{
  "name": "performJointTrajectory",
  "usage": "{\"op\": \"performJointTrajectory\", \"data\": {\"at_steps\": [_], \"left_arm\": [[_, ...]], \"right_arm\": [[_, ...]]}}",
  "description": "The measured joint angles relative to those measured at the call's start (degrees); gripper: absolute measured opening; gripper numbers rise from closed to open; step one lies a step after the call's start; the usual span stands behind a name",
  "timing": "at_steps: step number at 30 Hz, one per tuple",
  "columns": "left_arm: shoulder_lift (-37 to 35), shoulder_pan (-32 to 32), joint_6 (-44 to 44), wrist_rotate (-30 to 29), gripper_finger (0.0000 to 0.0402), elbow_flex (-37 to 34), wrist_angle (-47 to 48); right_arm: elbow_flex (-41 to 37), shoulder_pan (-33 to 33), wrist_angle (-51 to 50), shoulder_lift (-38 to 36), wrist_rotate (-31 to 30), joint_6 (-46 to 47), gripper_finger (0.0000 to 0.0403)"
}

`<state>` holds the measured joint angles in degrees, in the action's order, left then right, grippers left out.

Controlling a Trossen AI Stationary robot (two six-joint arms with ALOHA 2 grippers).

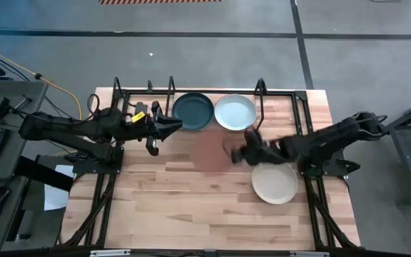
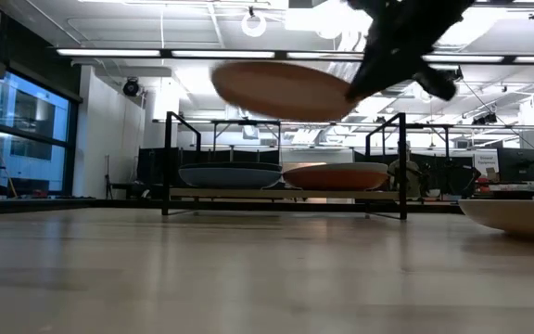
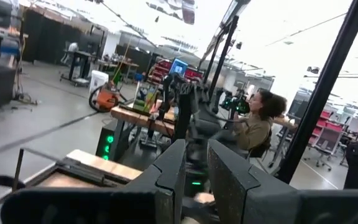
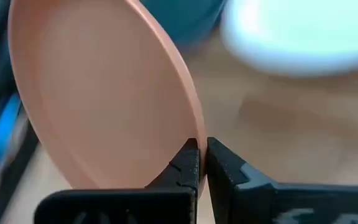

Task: Place and stack plates onto a shelf
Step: Stack the brown plate on the white plate on the shelf

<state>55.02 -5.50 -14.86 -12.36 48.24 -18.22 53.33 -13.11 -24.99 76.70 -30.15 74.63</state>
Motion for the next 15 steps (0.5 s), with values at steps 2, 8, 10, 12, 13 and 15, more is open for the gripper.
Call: {"op": "performJointTrajectory", "data": {"at_steps": [2, 8, 10, 12, 13, 15], "left_arm": [[0.00, 0.00, 0.65, 0.00, 0.0056, 0.88, 0.23], [0.02, -0.04, 1.61, 0.57, 0.0056, 1.56, 0.62], [0.02, -0.04, 1.61, 0.92, 0.0056, 1.56, 1.23], [0.02, -0.04, 1.61, 1.33, 0.0056, 1.56, 1.89], [0.02, -0.04, 1.61, 1.39, 0.0056, 1.56, 2.29], [0.04, -0.04, 1.59, 1.48, 0.0056, 1.56, 2.63]], "right_arm": [[0.80, 3.87, -0.50, 0.10, -8.12, 4.11, 0.0000], [1.08, 12.36, -4.09, 0.65, -18.93, 14.86, 0.0000], [1.04, 13.96, -7.43, 1.51, -18.59, 16.20, 0.0000], [1.04, 14.78, -10.64, 2.47, -18.39, 18.95, 0.0000], [1.04, 15.17, -12.14, 3.06, -18.39, 20.88, 0.0000], [1.04, 15.74, -15.37, 4.28, -18.25, 24.78, 0.0000]]}}
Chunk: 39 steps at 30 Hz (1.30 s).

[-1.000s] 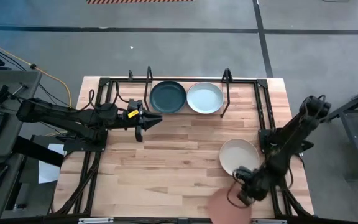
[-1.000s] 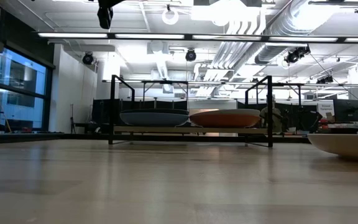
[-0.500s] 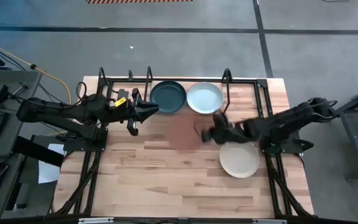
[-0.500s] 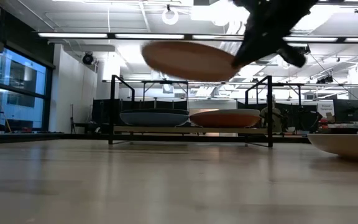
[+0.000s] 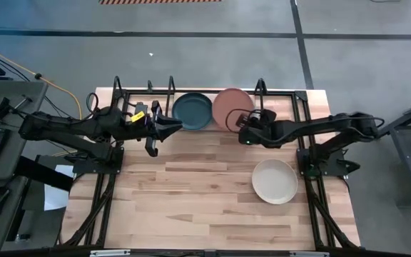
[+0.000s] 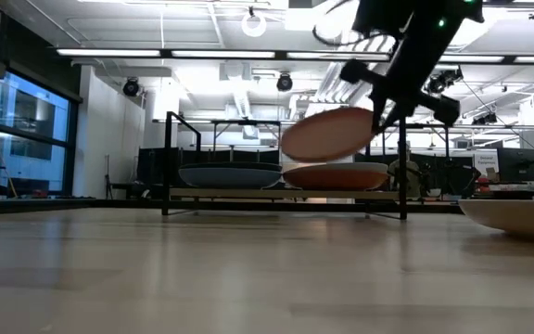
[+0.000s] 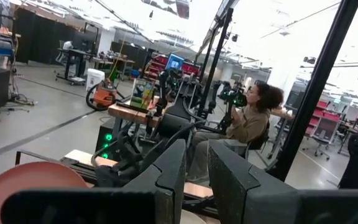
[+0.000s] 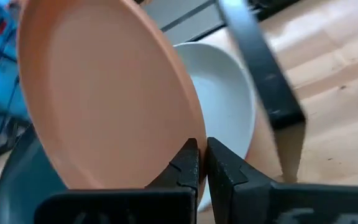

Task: Place and stack plates onto a shelf
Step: Stack the brown plate on the white plate on the shelf

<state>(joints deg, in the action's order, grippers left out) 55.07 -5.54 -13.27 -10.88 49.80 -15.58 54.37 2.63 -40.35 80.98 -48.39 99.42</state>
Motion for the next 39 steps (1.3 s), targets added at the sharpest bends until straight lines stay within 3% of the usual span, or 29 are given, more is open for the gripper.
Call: {"op": "performJointTrajectory", "data": {"at_steps": [3, 13, 24, 35, 39], "left_arm": [[0.00, 0.00, 0.01, 0.01, 0.0056, 0.00, 0.01], [0.00, 0.00, -0.01, 0.05, 0.0056, 0.02, 0.16], [0.00, 0.00, -0.16, 0.05, 0.0056, 0.02, 0.34], [0.00, -0.01, -1.62, 0.05, 0.0056, 0.02, 0.36], [0.00, -0.02, -1.62, 0.05, 0.0056, 0.07, 0.46]], "right_arm": [[-0.02, 0.59, -1.07, 1.41, -0.63, 5.02, 0.0000], [-0.02, 1.64, -0.04, 3.05, 1.82, 5.75, 0.0000], [-0.02, 4.49, 0.58, 3.02, 7.97, 9.86, 0.0006], [-0.02, 4.53, 1.83, 1.79, 8.36, 9.62, 0.0122], [-0.02, 4.53, 2.10, -0.53, 7.97, 4.94, 0.0158]]}}
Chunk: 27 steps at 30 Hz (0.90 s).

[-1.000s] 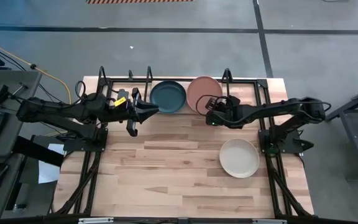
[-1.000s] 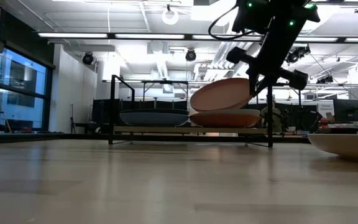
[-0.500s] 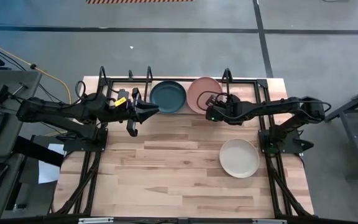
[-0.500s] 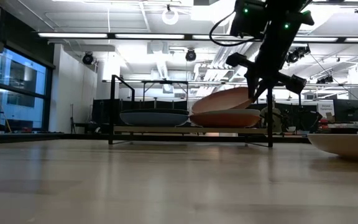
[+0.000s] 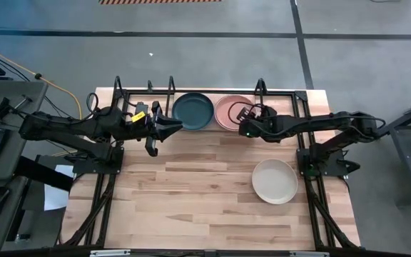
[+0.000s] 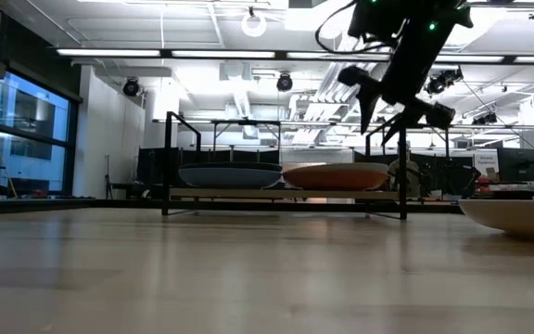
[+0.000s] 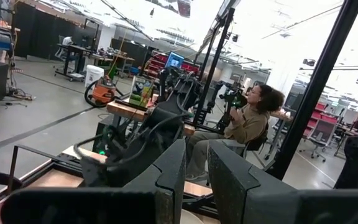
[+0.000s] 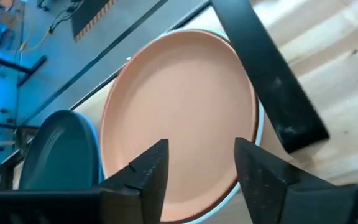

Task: Place and stack plates onto a shelf
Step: Stack the brown plate on the white plate on the shelf, then stack the gray plate on the black plate on the shelf

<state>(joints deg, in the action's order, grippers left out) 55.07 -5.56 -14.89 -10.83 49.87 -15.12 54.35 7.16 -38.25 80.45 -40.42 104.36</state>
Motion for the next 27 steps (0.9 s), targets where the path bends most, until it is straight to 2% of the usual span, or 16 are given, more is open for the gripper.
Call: {"op": "performJointTrajectory", "data": {"at_steps": [6, 10, 12, 15, 18, 23, 27], "left_arm": [[0.00, 0.00, 0.02, 0.00, 0.0056, 0.00, 0.56], [0.00, 0.00, 0.02, 0.00, 0.0056, 0.00, 1.24], [-0.49, 0.00, 0.02, 0.00, 0.0056, 0.00, 2.75], [-0.80, 0.00, -0.01, 0.00, 0.0056, 0.02, 5.51], [-1.14, 0.00, -0.03, -0.05, 0.0056, 0.00, 7.88], [-1.13, 0.02, -1.71, -0.17, 0.0056, 0.01, 10.76], [-1.14, 0.02, -3.42, -0.42, 0.0056, 0.00, 12.88]], "right_arm": [[0.00, -0.90, 0.28, -5.19, 0.32, -7.93, 0.0181], [-0.02, -3.49, 3.51, -9.48, 2.46, -22.32, 0.0181], [-0.02, -5.08, 5.59, -11.30, 7.05, -31.20, 0.0181], [-0.02, -7.51, 8.20, -13.07, 17.48, -41.37, 0.0181], [-0.02, -11.31, 13.16, -13.43, 23.25, -49.69, 0.0181], [-0.02, -17.09, 24.87, -12.76, 23.85, -64.62, 0.0181], [-0.02, -18.94, 28.70, -12.51, 23.14, -77.73, 0.0181]]}}
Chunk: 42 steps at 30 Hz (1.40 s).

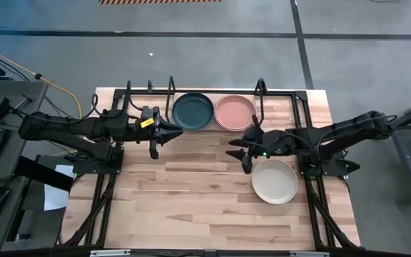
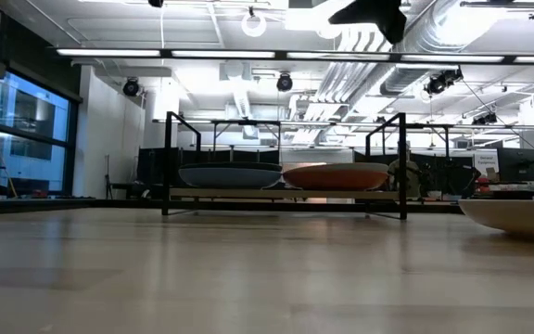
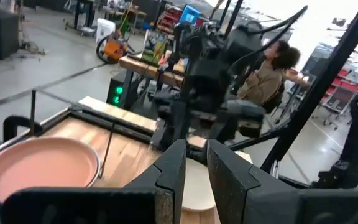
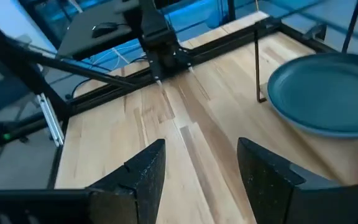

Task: Place and stack plates onto a shelf
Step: Stack the gray plate on the black plate on the shelf

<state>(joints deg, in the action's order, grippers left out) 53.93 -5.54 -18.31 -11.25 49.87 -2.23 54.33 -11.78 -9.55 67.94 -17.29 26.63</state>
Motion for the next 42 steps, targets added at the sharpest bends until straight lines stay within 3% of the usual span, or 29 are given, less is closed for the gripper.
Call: {"op": "performJointTrajectory", "data": {"at_steps": [11, 16, 19, 23, 30, 37, 42], "left_arm": [[0.00, 0.00, -1.12, -3.95, 0.0056, 0.00, 0.28], [0.00, 0.00, -1.09, -3.95, 0.0056, 0.00, 0.28], [0.00, 0.00, -1.09, -3.97, 0.0056, 0.00, 0.28], [0.00, 0.06, -1.05, -4.14, 0.0056, 0.00, 0.28], [0.00, 1.45, -1.05, -4.17, 0.0056, 0.00, 0.28], [0.00, 2.71, -1.05, -3.56, 0.0056, 0.00, 0.28], [0.00, 3.52, -1.07, -2.41, 0.0056, -0.02, 0.28]], "right_arm": [[0.00, 0.15, 0.56, 0.00, -1.56, -2.43, 0.0181], [0.00, 0.14, -0.76, 0.00, 3.03, 3.88, 0.0181], [0.00, -0.23, -6.18, 0.00, 8.99, 13.36, 0.0181], [0.00, -3.52, -21.30, 0.00, 16.69, 26.92, 0.0181], [-2.19, -18.21, -46.52, 0.02, 16.90, 62.53, 0.0181], [-9.28, -31.76, -50.86, 0.04, 19.83, 97.61, 0.0181], [-14.90, -34.42, -50.51, 0.04, 24.46, 103.79, 0.0181]]}}
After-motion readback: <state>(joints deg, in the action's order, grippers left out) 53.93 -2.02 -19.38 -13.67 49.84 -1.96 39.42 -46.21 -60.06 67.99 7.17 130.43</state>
